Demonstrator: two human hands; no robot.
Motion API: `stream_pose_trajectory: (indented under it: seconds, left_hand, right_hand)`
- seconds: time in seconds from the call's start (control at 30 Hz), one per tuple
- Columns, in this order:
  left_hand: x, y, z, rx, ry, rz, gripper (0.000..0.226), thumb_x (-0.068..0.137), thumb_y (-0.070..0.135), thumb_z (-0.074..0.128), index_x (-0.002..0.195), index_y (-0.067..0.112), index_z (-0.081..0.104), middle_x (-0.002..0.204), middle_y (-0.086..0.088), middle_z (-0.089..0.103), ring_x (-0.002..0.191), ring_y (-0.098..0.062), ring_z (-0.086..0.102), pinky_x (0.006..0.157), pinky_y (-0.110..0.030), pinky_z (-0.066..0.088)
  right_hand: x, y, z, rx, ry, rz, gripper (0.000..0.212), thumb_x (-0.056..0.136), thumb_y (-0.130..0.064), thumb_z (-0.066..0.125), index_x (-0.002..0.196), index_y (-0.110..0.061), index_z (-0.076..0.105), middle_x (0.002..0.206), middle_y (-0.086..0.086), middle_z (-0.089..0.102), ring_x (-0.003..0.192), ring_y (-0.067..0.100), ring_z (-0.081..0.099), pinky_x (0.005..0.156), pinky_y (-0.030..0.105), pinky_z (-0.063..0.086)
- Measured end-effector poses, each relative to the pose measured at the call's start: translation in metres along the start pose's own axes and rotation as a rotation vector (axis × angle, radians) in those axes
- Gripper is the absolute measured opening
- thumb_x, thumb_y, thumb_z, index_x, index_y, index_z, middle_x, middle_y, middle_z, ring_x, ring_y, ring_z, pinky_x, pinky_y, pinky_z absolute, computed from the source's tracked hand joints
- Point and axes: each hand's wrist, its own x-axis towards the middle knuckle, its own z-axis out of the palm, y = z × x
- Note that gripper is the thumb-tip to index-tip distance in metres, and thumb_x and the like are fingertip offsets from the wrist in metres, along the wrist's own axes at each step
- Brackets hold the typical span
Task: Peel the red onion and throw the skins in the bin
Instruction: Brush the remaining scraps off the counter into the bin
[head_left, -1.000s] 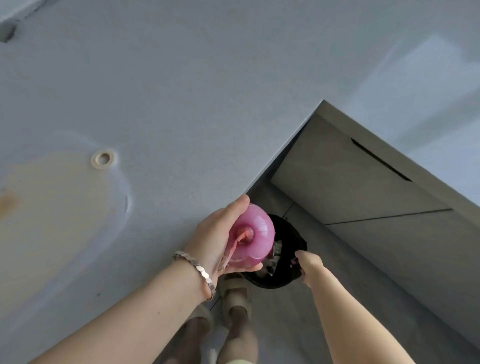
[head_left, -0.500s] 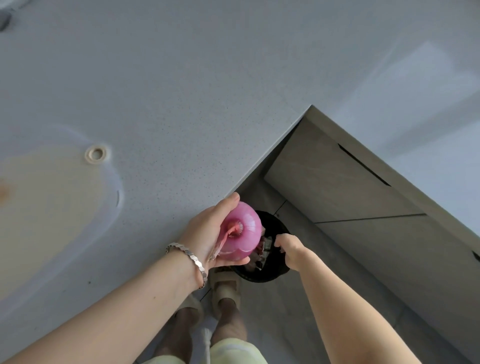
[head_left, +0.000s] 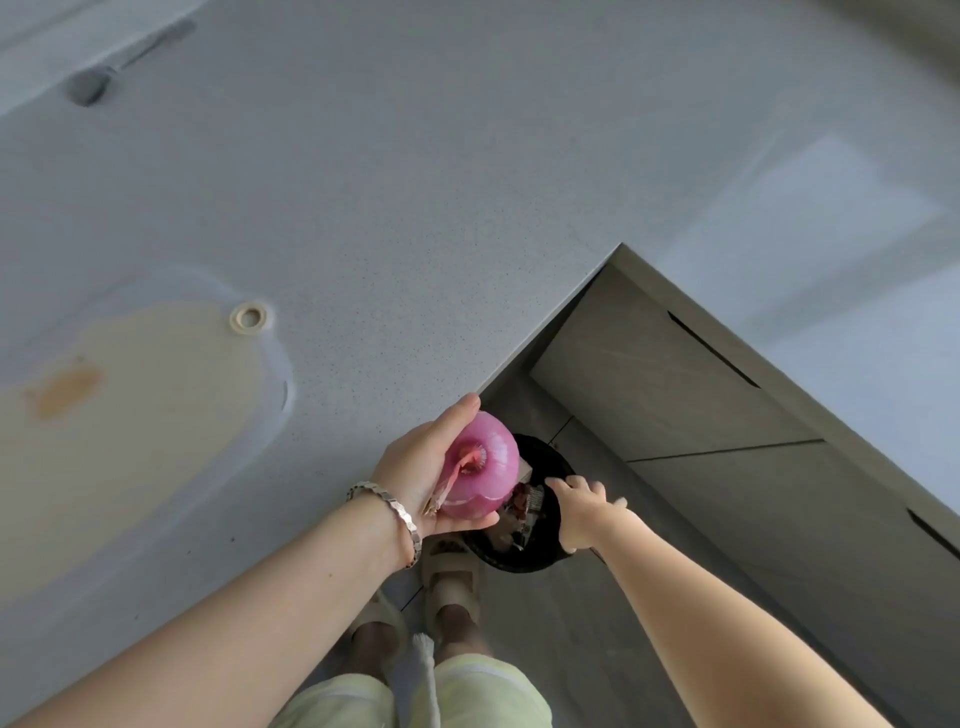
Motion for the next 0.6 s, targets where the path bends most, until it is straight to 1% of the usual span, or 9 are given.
stream_pose_trajectory:
  seconds: [0.07,0.1,0.13,0.2,0.27,0.33,0.4,0.47,0.6]
  left_hand:
    - [-0.006,0.000,-0.007,-0.022,-0.028,0.015,0.055,0.072,0.055,0.064,0.104,0.010,0.060,0.098,-0.011,0.061,0.073,-0.030,0.065,0.064,-0.046,0.059]
    - [-0.010,0.001,-0.012,-0.038,-0.058,0.034,0.059,0.068,0.056,0.063,0.105,0.010,0.059,0.100,-0.011,0.060,0.077,-0.030,0.065,0.064,-0.047,0.059]
    - [-0.014,0.002,-0.018,-0.074,-0.084,0.051,0.064,0.064,0.055,0.064,0.108,0.010,0.057,0.102,-0.011,0.058,0.081,-0.031,0.063,0.062,-0.046,0.059]
    - [-0.024,0.005,-0.031,-0.196,-0.121,0.065,0.065,0.061,0.047,0.067,0.112,0.010,0.054,0.106,-0.011,0.057,0.089,-0.032,0.061,0.060,-0.046,0.059]
    - [-0.033,0.007,-0.047,-0.299,-0.145,0.096,0.051,0.063,0.035,0.071,0.105,0.010,0.055,0.104,-0.011,0.058,0.091,-0.033,0.059,0.062,-0.047,0.059]
    - [-0.052,0.012,-0.073,-0.355,-0.181,0.161,0.035,0.062,0.017,0.080,0.089,0.008,0.058,0.095,-0.012,0.061,0.086,-0.032,0.062,0.060,-0.046,0.059]
    - [-0.071,0.016,-0.102,-0.382,-0.187,0.236,0.021,0.060,0.009,0.071,0.077,0.006,0.058,0.079,-0.012,0.065,0.069,-0.027,0.066,0.058,-0.045,0.059]
    - [-0.087,0.022,-0.133,-0.424,-0.154,0.307,0.019,0.060,0.010,0.063,0.077,0.006,0.057,0.072,-0.011,0.066,0.064,-0.027,0.066,0.058,-0.045,0.059]
    - [-0.108,0.033,-0.201,-0.439,-0.055,0.425,0.044,0.058,0.005,0.074,0.097,0.010,0.055,0.098,-0.013,0.056,0.084,-0.031,0.060,0.058,-0.045,0.059]
  right_hand:
    - [-0.014,-0.005,-0.013,0.017,-0.003,-0.015,0.021,0.082,-0.020,0.059,0.100,-0.010,0.056,0.106,0.002,0.061,0.110,0.025,0.051,0.102,0.045,0.036]
    - [-0.022,-0.008,-0.021,0.049,0.037,-0.018,0.011,0.085,-0.020,0.054,0.081,-0.010,0.055,0.093,0.002,0.065,0.098,0.025,0.059,0.089,0.037,0.045]
    - [-0.032,-0.011,-0.032,0.044,0.081,-0.029,0.015,0.087,-0.015,0.049,0.074,-0.010,0.052,0.088,0.005,0.065,0.091,0.025,0.061,0.074,0.030,0.048]
    - [-0.056,-0.021,-0.055,-0.013,0.104,-0.093,0.013,0.087,-0.007,0.043,0.097,-0.008,0.052,0.100,0.009,0.061,0.094,0.028,0.058,0.068,0.030,0.046]
    - [-0.079,-0.031,-0.078,-0.092,0.114,-0.175,0.033,0.088,-0.007,0.041,0.120,-0.011,0.044,0.118,0.010,0.055,0.103,0.028,0.055,0.075,0.031,0.044]
    - [-0.107,-0.057,-0.104,-0.123,0.177,-0.243,0.036,0.089,-0.009,0.040,0.124,-0.014,0.045,0.125,0.008,0.052,0.109,0.027,0.053,0.080,0.031,0.043]
    - [-0.129,-0.089,-0.125,-0.097,0.252,-0.312,0.037,0.090,-0.012,0.037,0.126,-0.018,0.045,0.130,0.006,0.050,0.114,0.027,0.051,0.086,0.032,0.042]
    - [-0.147,-0.124,-0.141,-0.086,0.321,-0.389,0.036,0.092,-0.014,0.036,0.126,-0.021,0.046,0.129,0.006,0.050,0.111,0.025,0.052,0.081,0.029,0.042]
    - [-0.173,-0.202,-0.156,-0.073,0.442,-0.532,0.030,0.092,-0.019,0.038,0.118,-0.024,0.053,0.123,0.003,0.055,0.104,0.023,0.055,0.082,0.030,0.045]
